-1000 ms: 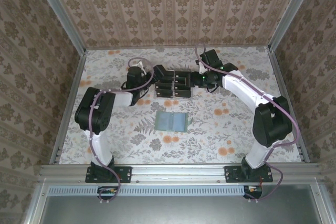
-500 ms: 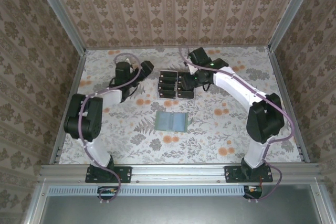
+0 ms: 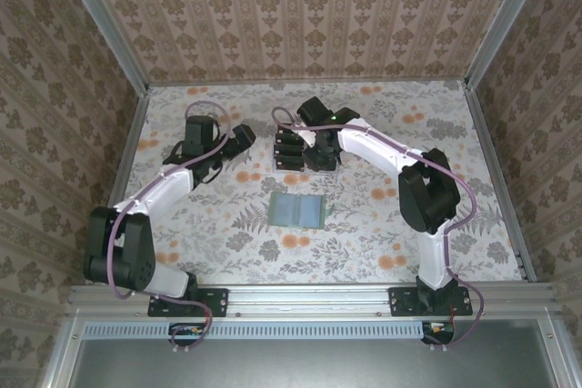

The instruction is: Put the credit cards into the card holder

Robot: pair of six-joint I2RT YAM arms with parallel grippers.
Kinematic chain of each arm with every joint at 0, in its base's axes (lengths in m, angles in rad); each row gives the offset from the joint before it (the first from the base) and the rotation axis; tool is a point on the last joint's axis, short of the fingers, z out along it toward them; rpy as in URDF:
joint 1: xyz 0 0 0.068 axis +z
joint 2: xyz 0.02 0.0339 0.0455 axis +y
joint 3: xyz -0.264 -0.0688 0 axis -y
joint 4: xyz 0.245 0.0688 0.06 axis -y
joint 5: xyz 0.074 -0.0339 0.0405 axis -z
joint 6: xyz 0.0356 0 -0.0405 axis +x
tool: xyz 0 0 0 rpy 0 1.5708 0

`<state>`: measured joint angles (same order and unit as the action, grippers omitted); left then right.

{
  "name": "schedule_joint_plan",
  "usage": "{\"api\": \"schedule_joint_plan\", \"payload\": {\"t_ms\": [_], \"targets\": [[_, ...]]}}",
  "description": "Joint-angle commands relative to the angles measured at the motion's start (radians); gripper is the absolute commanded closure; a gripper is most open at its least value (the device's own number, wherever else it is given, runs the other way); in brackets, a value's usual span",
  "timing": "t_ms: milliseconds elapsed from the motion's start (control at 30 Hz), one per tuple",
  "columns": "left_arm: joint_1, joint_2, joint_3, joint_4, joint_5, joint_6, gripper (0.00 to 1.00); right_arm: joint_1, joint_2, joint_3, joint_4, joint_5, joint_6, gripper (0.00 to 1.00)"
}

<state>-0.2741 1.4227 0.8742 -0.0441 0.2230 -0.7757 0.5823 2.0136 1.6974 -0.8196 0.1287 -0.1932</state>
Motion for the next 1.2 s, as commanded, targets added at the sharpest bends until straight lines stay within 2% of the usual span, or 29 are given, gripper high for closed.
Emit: {"api": "schedule_joint_plan", "payload": {"t_ms": [0, 633, 967, 1100, 1167], "targets": [[0.004, -0.031, -0.032, -0.06, -0.003, 0.026, 0.0, -0.001, 0.033, 0.039, -0.026, 0.034, -0.046, 0.5], [0.014, -0.022, -0.076, -0.018, 0.022, 0.016, 0.0, 0.001, 0.1, 0.025, -0.029, 0.063, -0.08, 0.6], [0.016, -0.009, -0.078, 0.0, 0.032, 0.01, 0.0, 0.004, 0.114, 0.034, -0.038, 0.066, -0.101, 0.74], [0.016, -0.009, -0.079, 0.0, 0.032, 0.01, 0.0, 0.004, 0.109, 0.025, -0.035, 0.069, -0.112, 0.74], [0.016, -0.007, -0.079, 0.002, 0.033, 0.011, 0.0, 0.004, 0.104, 0.018, -0.029, 0.07, -0.115, 0.71]]}}
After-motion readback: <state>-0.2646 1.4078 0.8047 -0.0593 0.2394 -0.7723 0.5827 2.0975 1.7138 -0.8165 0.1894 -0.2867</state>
